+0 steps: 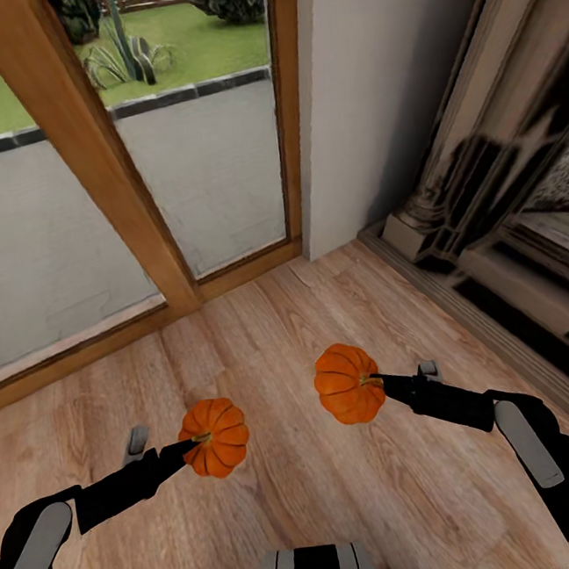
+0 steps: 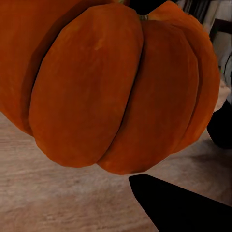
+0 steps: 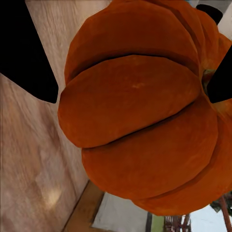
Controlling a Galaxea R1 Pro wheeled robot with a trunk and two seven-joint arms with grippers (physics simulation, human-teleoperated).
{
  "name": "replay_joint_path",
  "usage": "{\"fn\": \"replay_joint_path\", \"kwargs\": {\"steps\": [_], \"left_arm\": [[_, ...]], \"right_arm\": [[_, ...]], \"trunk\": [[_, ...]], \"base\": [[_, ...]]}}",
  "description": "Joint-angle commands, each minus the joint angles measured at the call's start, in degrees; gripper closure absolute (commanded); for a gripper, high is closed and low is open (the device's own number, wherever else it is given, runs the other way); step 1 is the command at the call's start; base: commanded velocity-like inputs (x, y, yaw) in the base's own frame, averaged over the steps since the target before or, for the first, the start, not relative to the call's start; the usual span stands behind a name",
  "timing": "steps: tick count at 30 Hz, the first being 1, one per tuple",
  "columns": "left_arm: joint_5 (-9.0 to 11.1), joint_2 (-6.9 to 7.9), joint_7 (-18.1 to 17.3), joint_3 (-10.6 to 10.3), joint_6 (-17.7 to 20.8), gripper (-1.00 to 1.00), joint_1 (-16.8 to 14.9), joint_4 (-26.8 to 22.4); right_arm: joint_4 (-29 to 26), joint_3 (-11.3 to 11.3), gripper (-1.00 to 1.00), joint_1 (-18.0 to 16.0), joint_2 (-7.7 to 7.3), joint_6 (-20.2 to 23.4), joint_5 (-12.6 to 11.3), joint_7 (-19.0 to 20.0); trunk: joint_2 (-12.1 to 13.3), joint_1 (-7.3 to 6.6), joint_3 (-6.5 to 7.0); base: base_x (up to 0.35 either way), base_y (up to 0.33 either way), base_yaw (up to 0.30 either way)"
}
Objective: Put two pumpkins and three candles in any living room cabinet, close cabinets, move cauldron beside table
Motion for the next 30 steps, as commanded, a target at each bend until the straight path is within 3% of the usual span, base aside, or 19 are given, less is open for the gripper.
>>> {"fn": "replay_joint_path", "kwargs": {"steps": [1, 6, 18, 30], "left_arm": [[-0.18, 0.05, -0.11, 0.09, 0.67, 1.0, -0.04, -0.03], [-0.16, 0.1, -0.16, 0.09, 1.28, 1.0, -0.09, -0.05], [-0.09, 0.11, -0.26, 0.14, 1.35, 1.0, -0.1, -0.05], [-0.08, 0.02, -0.26, 0.11, 1.35, 1.0, -0.1, -0.05]], "right_arm": [[0.36, -0.05, 1.0, -0.04, 0.03, 0.29, -0.06, 0.03], [0.96, -0.1, 1.0, -0.04, -0.04, 0.27, -0.11, 0.13], [1.15, -1.72, 1.0, -0.04, -0.06, 0.27, -0.11, 0.45], [1.25, -2.0, 1.0, -0.03, -0.06, 0.27, -0.11, 0.31]], "trunk": [[0.0, -0.03, 0.27], [0.07, -0.16, 1.72], [0.23, -0.47, 5.2], [0.39, -0.78, 8.68]], "base": [[0.0, 0.0, -0.208], [-0.085, 0.0, -0.208], [-0.307, 0.0, -0.208], [-0.075, 0.0, -0.209]]}}
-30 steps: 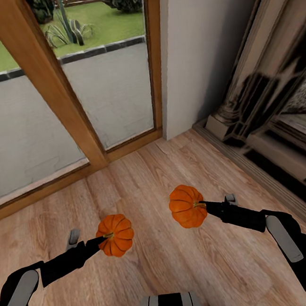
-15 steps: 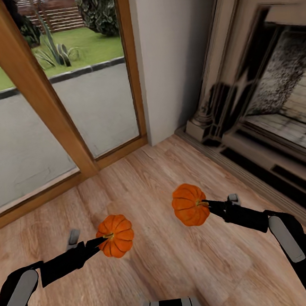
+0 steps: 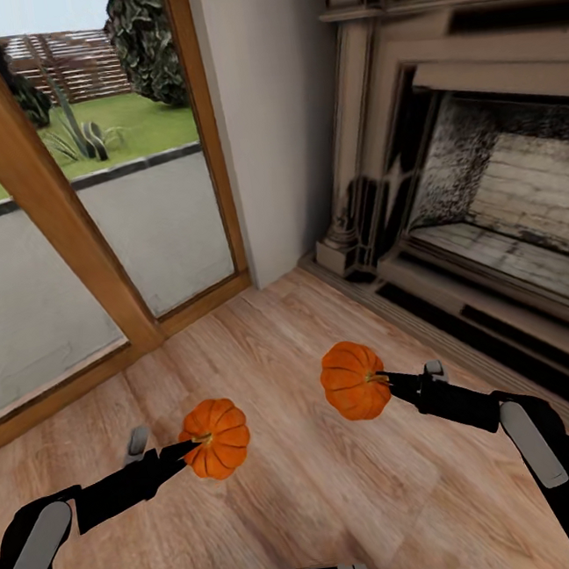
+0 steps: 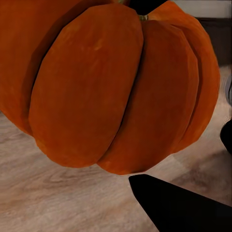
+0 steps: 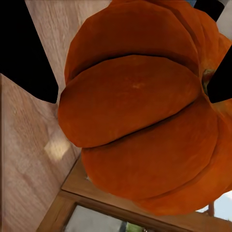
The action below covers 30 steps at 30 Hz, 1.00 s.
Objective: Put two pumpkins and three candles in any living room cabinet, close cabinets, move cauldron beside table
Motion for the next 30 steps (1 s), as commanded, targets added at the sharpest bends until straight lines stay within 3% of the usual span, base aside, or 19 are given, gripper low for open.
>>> {"fn": "replay_joint_path", "kwargs": {"steps": [1, 13, 30], "left_arm": [[-0.15, -0.03, -0.16, 0.07, 0.29, 1.0, -0.01, -0.02], [-0.16, -0.15, -0.16, 0.13, 0.29, 1.0, -0.01, -0.02], [-0.19, -0.15, -0.16, 0.08, 0.29, 1.0, -0.01, -0.02]], "right_arm": [[-0.02, -0.08, 1.0, -0.04, 0.01, 0.46, -0.39, -0.01], [1.71, -0.13, 1.0, -0.05, 0.02, 0.46, -0.64, 0.24], [1.92, -0.63, 1.0, -0.04, 0.01, 0.46, -0.74, 0.33]], "trunk": [[0.0, -0.06, 0.26], [0.16, -0.37, 3.75], [0.39, -0.81, 8.68]], "base": [[-0.279, 0.0, -0.209], [-0.311, 0.0, -0.209], [-0.071, 0.0, -0.209]]}}
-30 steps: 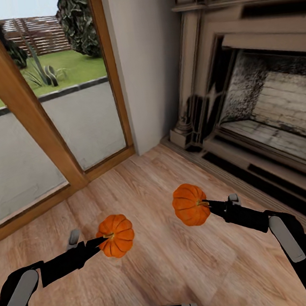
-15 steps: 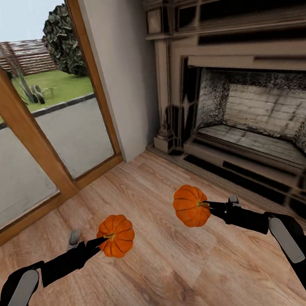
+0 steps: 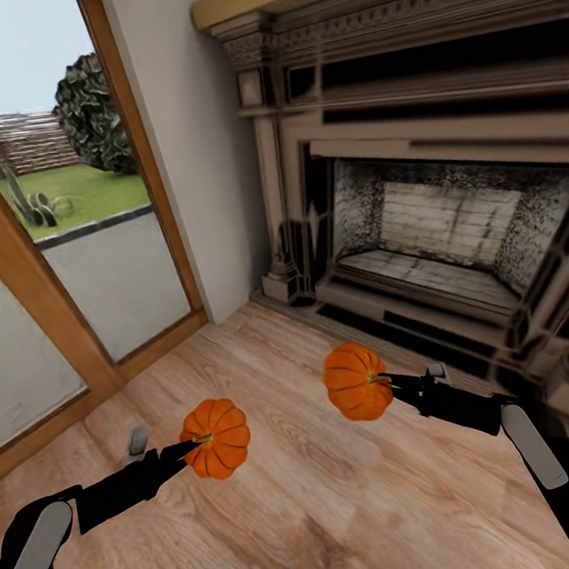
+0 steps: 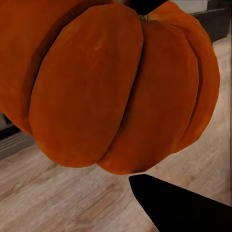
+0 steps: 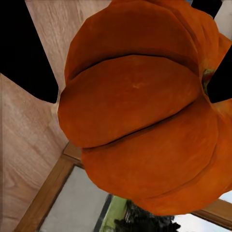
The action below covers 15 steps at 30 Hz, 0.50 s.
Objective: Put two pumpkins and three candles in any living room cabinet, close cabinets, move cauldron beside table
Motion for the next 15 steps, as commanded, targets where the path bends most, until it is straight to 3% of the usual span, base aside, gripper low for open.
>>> {"fn": "replay_joint_path", "kwargs": {"steps": [1, 6, 9, 15], "left_arm": [[-0.09, 0.0, -0.15, 0.09, 0.3, 1.0, -0.01, -0.02], [-0.13, -0.03, -0.15, 0.14, 0.3, 1.0, -0.01, -0.02], [-0.15, -0.01, -0.15, 0.18, 0.3, 1.0, -0.01, 0.01], [-0.11, 0.14, -0.15, 0.31, 0.3, 1.0, -0.01, 0.06]], "right_arm": [[0.01, -0.07, 1.0, -0.05, 0.01, 0.49, -0.5, 0.01], [0.06, -1.05, 1.0, -0.05, 0.01, 0.52, -0.5, 0.08], [0.07, -1.77, 1.0, -0.05, 0.01, 0.57, -0.43, 0.08], [2.6, -2.24, 1.0, -0.05, 0.0, 0.53, -0.62, 0.08]], "trunk": [[0.0, -0.07, 0.26], [0.06, -0.2, 1.71], [0.1, -0.27, 2.58], [0.1, -0.27, 2.99]], "base": [[-0.306, 0.0, -0.209], [-0.226, 0.0, -0.209], [-0.036, 0.0, -0.209], [-0.006, 0.0, -0.209]]}}
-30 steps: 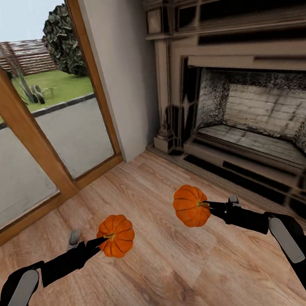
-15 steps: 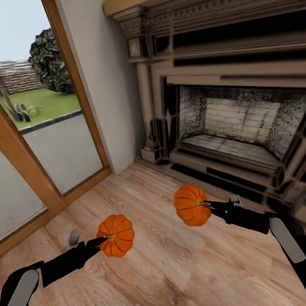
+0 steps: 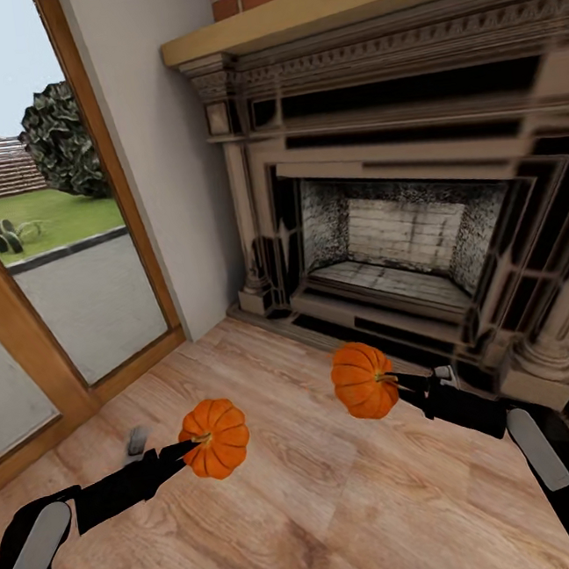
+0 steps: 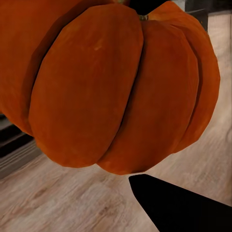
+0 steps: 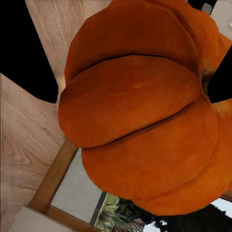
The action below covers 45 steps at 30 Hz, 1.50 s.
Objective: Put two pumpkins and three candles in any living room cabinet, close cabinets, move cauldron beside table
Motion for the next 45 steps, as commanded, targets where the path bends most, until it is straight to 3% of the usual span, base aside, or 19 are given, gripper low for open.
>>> {"fn": "replay_joint_path", "kwargs": {"steps": [1, 6, 20, 29, 45], "left_arm": [[-0.12, -0.01, -0.16, 0.09, 0.29, 1.0, -0.02, -0.02], [-0.09, 0.09, -0.24, 0.18, 0.29, 1.0, -0.02, -0.02], [-0.09, 0.11, -0.34, 0.19, 0.2, 1.0, -0.02, -0.11], [-0.09, -0.04, -0.34, 0.19, 0.2, 1.0, -0.02, -0.11], [-0.09, -0.15, -0.34, 0.14, 0.14, 1.0, -0.02, -0.11]], "right_arm": [[0.33, -0.53, 1.0, -0.05, 0.02, 0.51, -0.45, 0.04], [0.73, -1.8, 1.0, -0.05, 0.01, 0.54, -0.27, -0.01], [1.92, -1.98, 1.0, -0.05, 0.02, 0.54, -0.4, -0.31], [3.2, -2.04, 1.0, -0.05, 0.02, 0.54, -0.5, 0.04], [3.35, -2.04, 1.0, -0.05, 0.02, 0.54, -0.5, -0.45]], "trunk": [[-0.02, -0.01, 0.02], [-0.02, -0.01, 0.37], [-0.02, -0.01, 1.33], [-0.02, -0.01, 1.96], [-0.02, -0.01, 3.06]], "base": [[0.0, 0.0, -0.209], [0.0, 0.0, -0.209], [-0.132, -0.02, -0.209], [-0.174, -0.217, -0.21], [-0.006, -0.275, -0.212]]}}
